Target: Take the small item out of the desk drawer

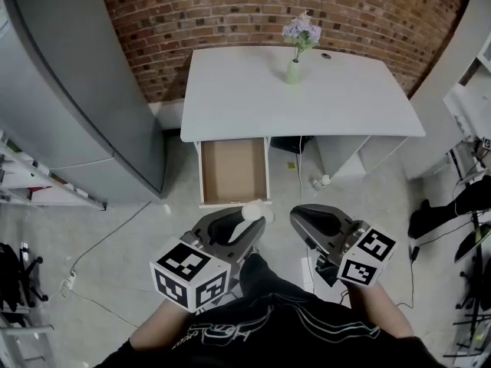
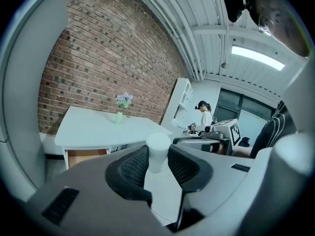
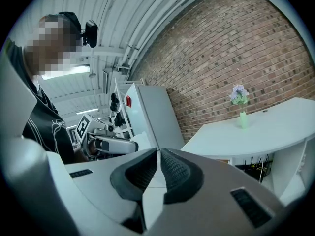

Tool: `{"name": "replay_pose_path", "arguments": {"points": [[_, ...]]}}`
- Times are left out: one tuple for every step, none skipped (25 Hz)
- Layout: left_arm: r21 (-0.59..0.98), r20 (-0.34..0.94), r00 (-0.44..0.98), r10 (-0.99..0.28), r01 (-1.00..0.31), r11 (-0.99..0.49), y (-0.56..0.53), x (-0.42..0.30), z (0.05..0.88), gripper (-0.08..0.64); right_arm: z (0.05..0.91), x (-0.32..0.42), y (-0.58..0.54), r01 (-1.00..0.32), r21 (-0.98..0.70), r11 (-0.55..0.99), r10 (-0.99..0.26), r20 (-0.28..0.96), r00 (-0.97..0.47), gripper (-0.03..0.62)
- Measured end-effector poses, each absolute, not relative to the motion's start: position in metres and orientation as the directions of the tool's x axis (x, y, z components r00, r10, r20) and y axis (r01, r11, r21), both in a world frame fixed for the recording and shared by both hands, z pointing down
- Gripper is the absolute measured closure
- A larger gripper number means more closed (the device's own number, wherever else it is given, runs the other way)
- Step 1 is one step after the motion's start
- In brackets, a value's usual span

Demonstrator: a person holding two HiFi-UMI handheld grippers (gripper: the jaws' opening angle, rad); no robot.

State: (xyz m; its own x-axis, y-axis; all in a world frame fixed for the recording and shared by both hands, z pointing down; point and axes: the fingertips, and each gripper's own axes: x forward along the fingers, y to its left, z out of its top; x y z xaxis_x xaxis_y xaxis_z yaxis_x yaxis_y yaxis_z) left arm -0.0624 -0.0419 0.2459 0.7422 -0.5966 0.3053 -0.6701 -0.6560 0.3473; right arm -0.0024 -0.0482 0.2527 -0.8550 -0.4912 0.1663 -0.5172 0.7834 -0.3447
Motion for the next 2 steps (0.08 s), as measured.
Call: {"name": "replay_pose_path", "arguments": {"points": [[0.348,0.308,0.743,-0.595,-0.67,-0.656,-0.0431,-0.0614,0.2473,0.423,0.2535,-0.0014,-0.0499,-0.518,-0.346,0.782,-0.492,0.167,-0.854,0.537],[0.348,0.311,0.743,-0.593,-0.67,-0.656,-0.0444,-0.0605,0.2487,0.423,0.2542,-0.0004,-0.0518,-0.519,-0.347,0.781,-0.494,0.166,-0.854,0.537]]}}
